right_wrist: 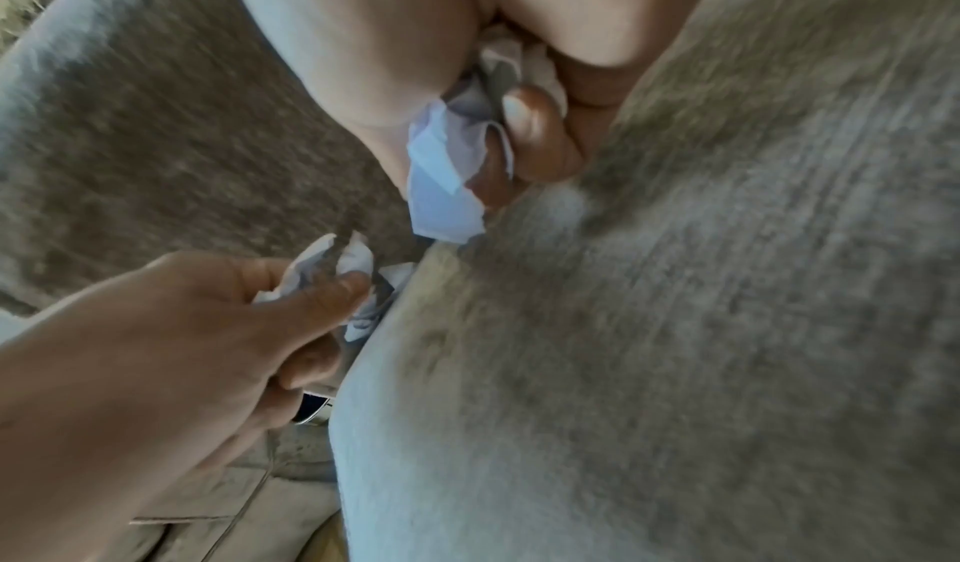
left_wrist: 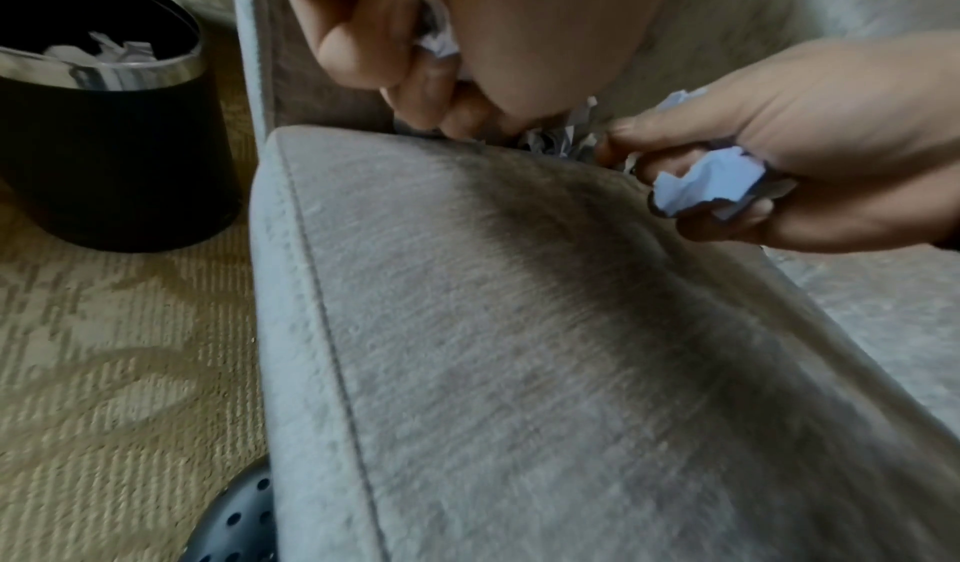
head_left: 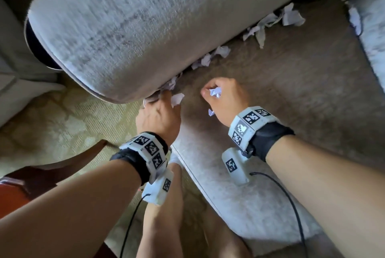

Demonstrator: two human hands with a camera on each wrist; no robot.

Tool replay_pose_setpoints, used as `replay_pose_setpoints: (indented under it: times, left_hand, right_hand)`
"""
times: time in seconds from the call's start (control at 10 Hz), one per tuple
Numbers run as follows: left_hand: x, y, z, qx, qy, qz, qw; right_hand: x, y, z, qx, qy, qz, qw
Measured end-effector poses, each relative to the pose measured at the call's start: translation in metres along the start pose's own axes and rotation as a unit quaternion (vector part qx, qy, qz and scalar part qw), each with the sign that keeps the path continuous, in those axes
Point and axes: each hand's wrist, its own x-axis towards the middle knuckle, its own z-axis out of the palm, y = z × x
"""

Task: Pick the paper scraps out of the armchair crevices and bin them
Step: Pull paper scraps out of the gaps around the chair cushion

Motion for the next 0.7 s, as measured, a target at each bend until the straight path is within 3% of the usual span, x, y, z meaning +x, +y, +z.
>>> replay_pose_setpoints:
  times: [0.2,0.3,0.5,0.6,0.7]
  left_hand:
    - [-0.004,-0.02,-0.014,-0.025,0.009,0.03,0.999]
    - [-0.004,-0.031,-0.02,-0.046,0.032,0.044,0.998]
    - [-0.003,-0.055,-0.013,-0.095,0.102,0.077,0.987]
    - [0.003,-0.061,-0.011,-0.109,0.112,0.064,0.986]
    - [0.008,-0.063,-0.01,-0.11,0.122,0.063,0.984]
  right_hand:
    - [0.02,-0.03,0.018,-0.031,-0.067,0.016,0.997]
    - [0.029,-0.045,0.022,-0.063,-0.031,-0.012,0.997]
    - [0.029,-0.053,0.041,-0.053,-0.058,0.015,0.997]
    - [0.03,-0.046,0.052,-0.065,-0.066,0.022,0.995]
    - [0.035,-0.048,0.066,-0.069,-0.038,0.023,0.997]
